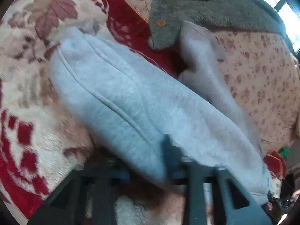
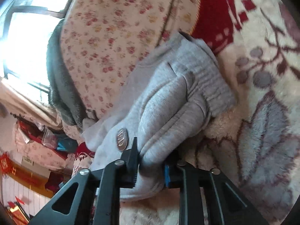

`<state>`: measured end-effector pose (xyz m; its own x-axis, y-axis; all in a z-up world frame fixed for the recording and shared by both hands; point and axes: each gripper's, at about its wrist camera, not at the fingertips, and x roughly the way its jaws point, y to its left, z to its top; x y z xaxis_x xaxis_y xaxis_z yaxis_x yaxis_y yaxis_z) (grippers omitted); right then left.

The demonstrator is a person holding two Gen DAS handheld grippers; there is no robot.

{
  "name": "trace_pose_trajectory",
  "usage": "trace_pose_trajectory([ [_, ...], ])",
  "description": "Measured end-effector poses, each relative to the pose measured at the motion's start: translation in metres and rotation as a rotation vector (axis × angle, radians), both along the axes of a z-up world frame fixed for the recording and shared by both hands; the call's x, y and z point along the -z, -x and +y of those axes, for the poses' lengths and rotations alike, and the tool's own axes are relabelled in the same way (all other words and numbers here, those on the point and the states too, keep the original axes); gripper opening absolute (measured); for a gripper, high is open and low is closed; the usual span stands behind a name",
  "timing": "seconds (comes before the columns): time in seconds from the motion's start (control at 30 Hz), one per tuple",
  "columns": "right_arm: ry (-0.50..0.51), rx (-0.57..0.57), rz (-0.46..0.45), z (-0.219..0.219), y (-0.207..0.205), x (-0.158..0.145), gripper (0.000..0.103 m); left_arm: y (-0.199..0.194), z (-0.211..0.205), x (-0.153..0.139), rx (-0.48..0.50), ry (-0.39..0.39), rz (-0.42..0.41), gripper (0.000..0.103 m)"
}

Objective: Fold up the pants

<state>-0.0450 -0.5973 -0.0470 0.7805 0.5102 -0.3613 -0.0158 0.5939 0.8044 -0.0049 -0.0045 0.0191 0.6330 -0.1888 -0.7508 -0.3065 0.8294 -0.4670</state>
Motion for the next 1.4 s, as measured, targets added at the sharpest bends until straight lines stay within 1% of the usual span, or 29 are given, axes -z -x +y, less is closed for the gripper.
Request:
trace_pose_trajectory([
  [0.03,0.003,-0.007,-0.003,0.000,0.002,-0.002,0.017,0.004,0.001,0.000,-0.005,0.025,-0.006,0.018],
  [0.07,0.004,-0.008,-0.005,0.000,0.004,-0.004,0.017,0.008,0.002,-0.002,-0.005,0.032,-0.015,0.015],
  [0.1,0.007,-0.010,-0.007,0.000,0.005,-0.005,0.017,0.010,0.000,-0.003,-0.003,0.031,-0.021,0.014],
  [0.23,0.021,-0.010,-0.029,-0.002,0.021,-0.015,0.017,0.028,-0.006,-0.018,0.031,0.004,-0.053,0.013],
  [0.33,0.049,-0.012,-0.053,-0.005,0.041,-0.026,0.016,0.041,-0.010,-0.026,0.062,-0.011,-0.076,0.013],
  [0.43,0.065,-0.018,-0.051,-0.009,0.059,-0.030,0.016,0.056,-0.014,-0.028,0.095,-0.021,-0.073,0.013],
  [0.6,0.089,-0.031,-0.025,-0.008,0.092,-0.028,0.015,0.077,-0.005,-0.019,0.103,-0.005,-0.049,0.013],
  [0.73,0.132,-0.057,0.027,-0.003,0.111,-0.021,0.014,0.088,0.002,-0.008,0.099,0.003,-0.014,0.013],
  [0.83,0.172,-0.048,0.083,-0.001,0.109,-0.013,0.015,0.094,0.005,-0.004,0.080,0.008,-0.010,0.019],
  [0.87,0.186,-0.038,0.116,0.000,0.105,-0.009,0.016,0.095,0.007,-0.005,0.064,0.009,-0.012,0.025],
  [0.9,0.199,-0.037,0.134,0.000,0.103,-0.007,0.019,0.098,0.009,-0.005,0.053,0.006,-0.013,0.036],
  [0.93,0.247,-0.038,0.150,0.004,0.101,-0.008,0.021,0.101,0.013,-0.007,0.024,-0.001,-0.022,0.042],
  [0.97,0.275,-0.038,0.157,0.006,0.099,-0.010,0.022,0.104,0.018,-0.009,0.001,-0.001,-0.036,0.054],
  [1.0,0.302,-0.040,0.165,0.007,0.098,-0.012,0.024,0.105,0.022,-0.010,-0.013,0.004,-0.047,0.062],
  [1.03,0.326,-0.043,0.174,0.007,0.097,-0.015,0.030,0.107,0.029,-0.011,-0.038,0.014,-0.058,0.065],
  [1.07,0.341,-0.042,0.178,0.006,0.098,-0.017,0.034,0.109,0.037,-0.011,-0.064,0.023,-0.061,0.065],
  [1.13,0.370,-0.014,0.179,0.000,0.101,-0.022,0.061,0.109,0.050,-0.012,-0.117,0.033,-0.057,0.066],
  [1.17,0.375,0.005,0.172,-0.004,0.104,-0.025,0.066,0.110,0.059,-0.011,-0.154,0.036,-0.056,0.067],
  [1.23,0.370,0.023,0.170,-0.010,0.107,-0.029,0.068,0.107,0.074,-0.008,-0.193,0.048,-0.057,0.069],
  [1.33,0.359,0.029,0.175,-0.015,0.108,-0.035,0.068,0.101,0.084,0.000,-0.212,0.046,-0.021,0.069],
  [1.37,0.375,0.025,0.165,-0.013,0.109,-0.040,0.068,0.099,0.085,0.000,-0.209,0.039,-0.027,0.069],
  [1.4,0.395,0.025,0.154,-0.010,0.109,-0.044,0.068,0.097,0.085,0.000,-0.207,0.013,-0.026,0.069],
])
